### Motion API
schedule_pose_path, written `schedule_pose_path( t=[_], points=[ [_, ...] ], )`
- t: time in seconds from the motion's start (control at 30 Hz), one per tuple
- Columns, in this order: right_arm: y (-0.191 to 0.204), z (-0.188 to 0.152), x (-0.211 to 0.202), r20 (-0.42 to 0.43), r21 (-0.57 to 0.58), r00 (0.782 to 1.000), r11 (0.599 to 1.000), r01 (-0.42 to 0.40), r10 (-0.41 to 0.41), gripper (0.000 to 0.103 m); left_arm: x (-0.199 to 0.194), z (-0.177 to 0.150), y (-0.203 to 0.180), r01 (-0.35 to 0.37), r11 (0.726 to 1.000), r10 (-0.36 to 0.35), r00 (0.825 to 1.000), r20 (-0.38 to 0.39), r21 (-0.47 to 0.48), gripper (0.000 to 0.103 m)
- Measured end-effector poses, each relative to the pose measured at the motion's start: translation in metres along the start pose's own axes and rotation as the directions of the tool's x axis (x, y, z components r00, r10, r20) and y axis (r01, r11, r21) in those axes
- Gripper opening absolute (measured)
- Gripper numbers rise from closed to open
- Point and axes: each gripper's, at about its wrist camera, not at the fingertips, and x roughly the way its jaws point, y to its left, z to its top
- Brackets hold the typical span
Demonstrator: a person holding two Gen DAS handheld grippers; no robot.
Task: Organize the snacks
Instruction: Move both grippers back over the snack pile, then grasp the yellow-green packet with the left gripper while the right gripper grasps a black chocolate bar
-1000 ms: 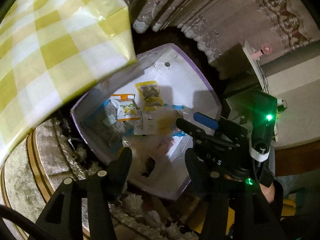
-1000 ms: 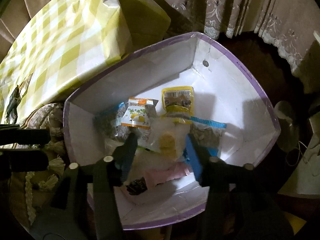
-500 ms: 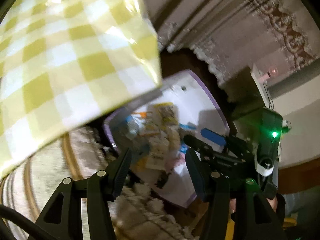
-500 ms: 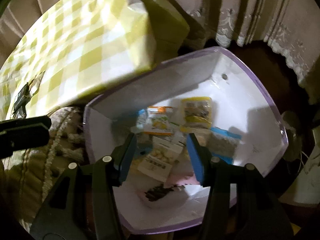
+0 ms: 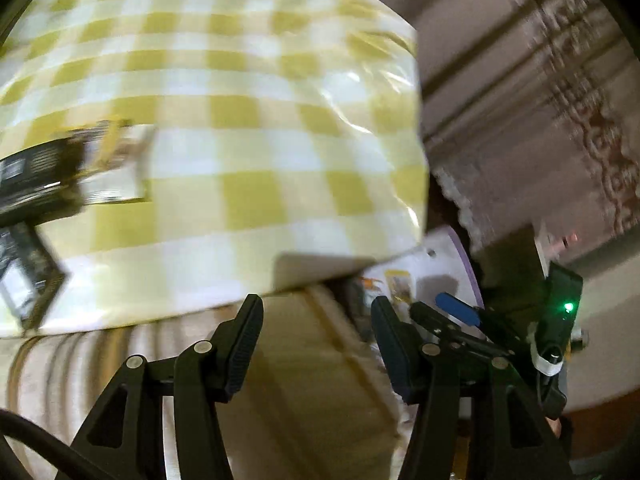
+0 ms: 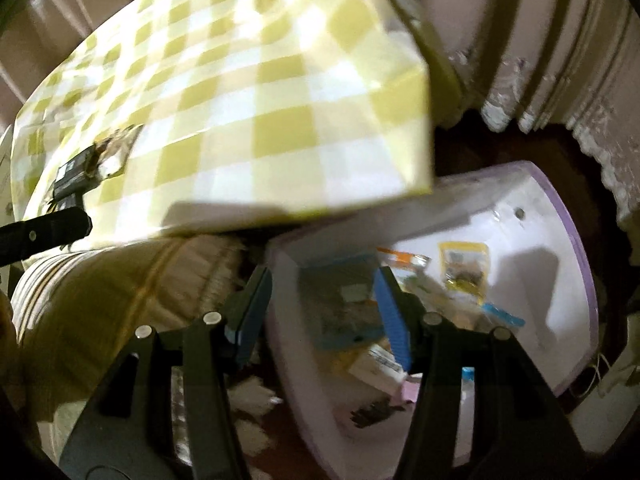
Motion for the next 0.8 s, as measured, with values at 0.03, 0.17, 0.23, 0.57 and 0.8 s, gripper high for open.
schedule_pose_path(
  t=[0.03, 0.17, 0.23, 0.57, 0.8],
  points=[
    [0.007, 0.003, 0.000, 0.001, -0.012, 1.000, 1.000, -0.006, 0.006, 0.058, -0.007, 0.000, 0.011, -0.010, 1.000, 0.011, 1.000, 0.016, -0.026, 0.057],
    [0.035, 0.014, 0.003, 0.000, -0.070, 1.000, 0.997, -0.028, 0.028, 0.062, -0.033, -0.002, 0.051, -0.046, 0.993, 0.055, 0.996, 0.077, -0.113, 0.057],
    [0.049, 0.019, 0.005, -0.002, -0.098, 0.999, 0.994, -0.039, 0.039, 0.062, -0.047, -0.004, 0.071, -0.068, 0.986, 0.085, 0.991, 0.108, -0.152, 0.057],
    [0.117, 0.036, 0.016, -0.015, -0.241, 0.996, 0.966, -0.093, 0.093, 0.066, -0.100, -0.019, 0.163, -0.173, 0.921, 0.251, 0.949, 0.193, -0.348, 0.057],
    [0.160, 0.053, 0.019, 0.010, -0.371, 0.993, 0.923, -0.107, 0.119, 0.079, -0.125, -0.022, 0.217, -0.208, 0.863, 0.335, 0.917, 0.215, -0.460, 0.057]
  ],
)
